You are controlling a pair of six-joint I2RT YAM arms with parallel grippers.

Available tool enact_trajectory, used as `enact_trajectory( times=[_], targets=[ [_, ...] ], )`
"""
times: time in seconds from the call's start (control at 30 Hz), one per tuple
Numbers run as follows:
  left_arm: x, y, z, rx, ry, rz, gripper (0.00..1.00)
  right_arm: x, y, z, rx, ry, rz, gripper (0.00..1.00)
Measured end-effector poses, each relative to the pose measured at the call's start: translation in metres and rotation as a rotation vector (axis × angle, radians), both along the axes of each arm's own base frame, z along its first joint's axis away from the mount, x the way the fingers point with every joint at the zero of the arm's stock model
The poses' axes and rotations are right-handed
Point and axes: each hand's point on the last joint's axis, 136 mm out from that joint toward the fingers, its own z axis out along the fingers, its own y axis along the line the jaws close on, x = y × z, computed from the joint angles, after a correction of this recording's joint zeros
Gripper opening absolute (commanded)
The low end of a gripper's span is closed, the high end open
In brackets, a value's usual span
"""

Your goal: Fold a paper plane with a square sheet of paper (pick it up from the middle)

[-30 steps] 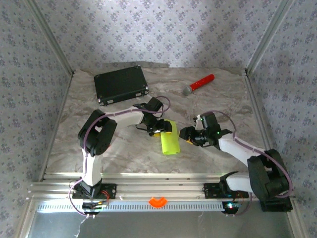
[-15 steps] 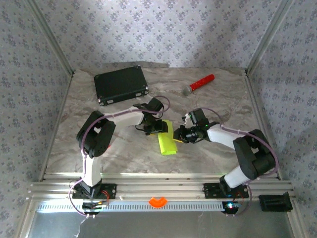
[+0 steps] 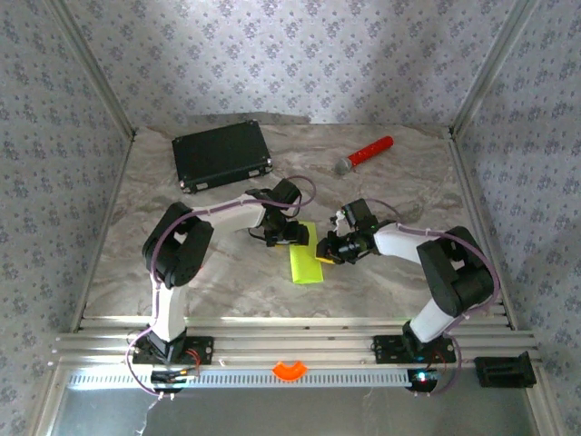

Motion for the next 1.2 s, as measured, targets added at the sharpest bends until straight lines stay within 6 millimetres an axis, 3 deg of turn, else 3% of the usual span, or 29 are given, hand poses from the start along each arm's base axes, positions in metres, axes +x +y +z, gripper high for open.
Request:
enact_trajectory(
  times=[0.53,0.67,0.8,0.93,1.2],
  targets=[
    [0.001,0.001,0.0,0.01,-0.006,-0.009,0.71,-0.005,0.013,-0.021,-0.061,0.064,0.028,0.1],
    [-0.009,0.016,0.006,-0.002,-0.026,0.007,0.73,-0.008,0.018,-0.022,-0.082,0.074,0.012,0.11],
    [-0.014,0.034,0.026,-0.075,-0.061,0.065,0.74,-0.014,0.032,-0.022,-0.074,0.092,-0.019,0.1],
    [-0.008,0.04,0.043,-0.18,-0.099,0.119,0.72,-0.018,0.04,-0.022,-0.032,0.099,-0.081,0.1],
    [-0.012,0.032,0.035,-0.269,-0.058,0.11,0.69,-0.018,0.042,-0.021,-0.004,0.105,-0.142,0.11]
  ],
)
